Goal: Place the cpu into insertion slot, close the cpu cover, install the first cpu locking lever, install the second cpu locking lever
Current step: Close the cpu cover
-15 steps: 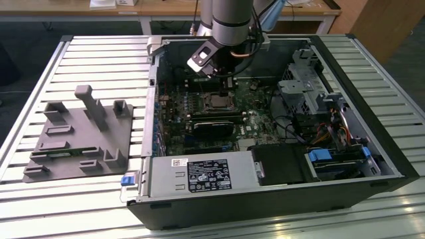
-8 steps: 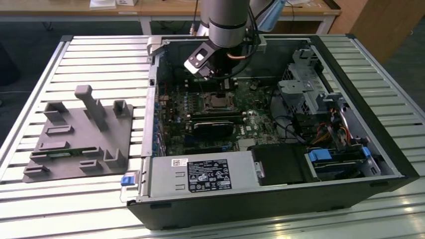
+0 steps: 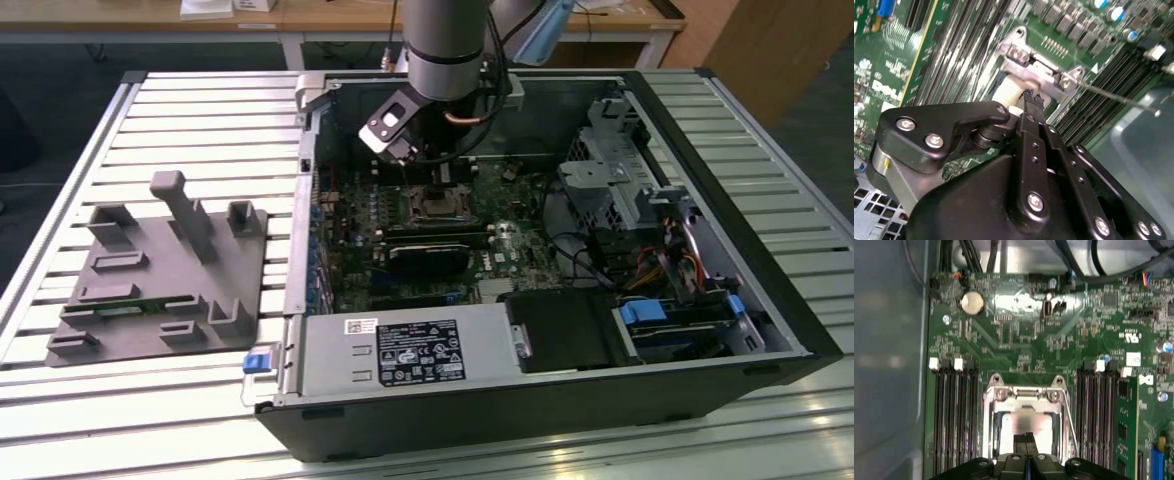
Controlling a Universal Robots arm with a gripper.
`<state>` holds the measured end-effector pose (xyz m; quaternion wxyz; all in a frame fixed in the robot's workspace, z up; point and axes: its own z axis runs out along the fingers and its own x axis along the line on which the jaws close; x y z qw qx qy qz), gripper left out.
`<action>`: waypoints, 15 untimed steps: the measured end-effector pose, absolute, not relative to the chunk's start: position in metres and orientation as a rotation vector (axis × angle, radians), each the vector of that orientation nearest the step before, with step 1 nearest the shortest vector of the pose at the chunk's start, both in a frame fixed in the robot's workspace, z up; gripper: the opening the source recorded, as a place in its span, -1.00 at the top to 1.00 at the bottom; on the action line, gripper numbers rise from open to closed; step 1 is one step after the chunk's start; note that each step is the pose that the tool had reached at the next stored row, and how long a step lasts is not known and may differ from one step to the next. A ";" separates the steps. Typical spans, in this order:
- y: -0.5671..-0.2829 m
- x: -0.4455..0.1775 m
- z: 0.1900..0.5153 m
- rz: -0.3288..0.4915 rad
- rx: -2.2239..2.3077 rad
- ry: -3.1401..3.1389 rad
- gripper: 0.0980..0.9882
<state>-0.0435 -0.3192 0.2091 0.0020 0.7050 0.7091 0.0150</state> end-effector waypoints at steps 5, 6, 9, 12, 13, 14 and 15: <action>-0.319 -0.049 0.207 0.047 2.212 2.225 0.98; -0.319 -0.050 0.207 0.047 2.212 2.225 0.98; -0.319 -0.052 0.205 0.047 2.212 2.225 0.98; -0.319 -0.052 0.202 0.047 2.212 2.225 0.98; -0.319 -0.052 0.201 0.047 2.212 2.225 0.98; -0.319 -0.052 0.200 0.047 2.212 2.225 0.98; -0.319 -0.052 0.199 0.046 2.212 2.225 0.98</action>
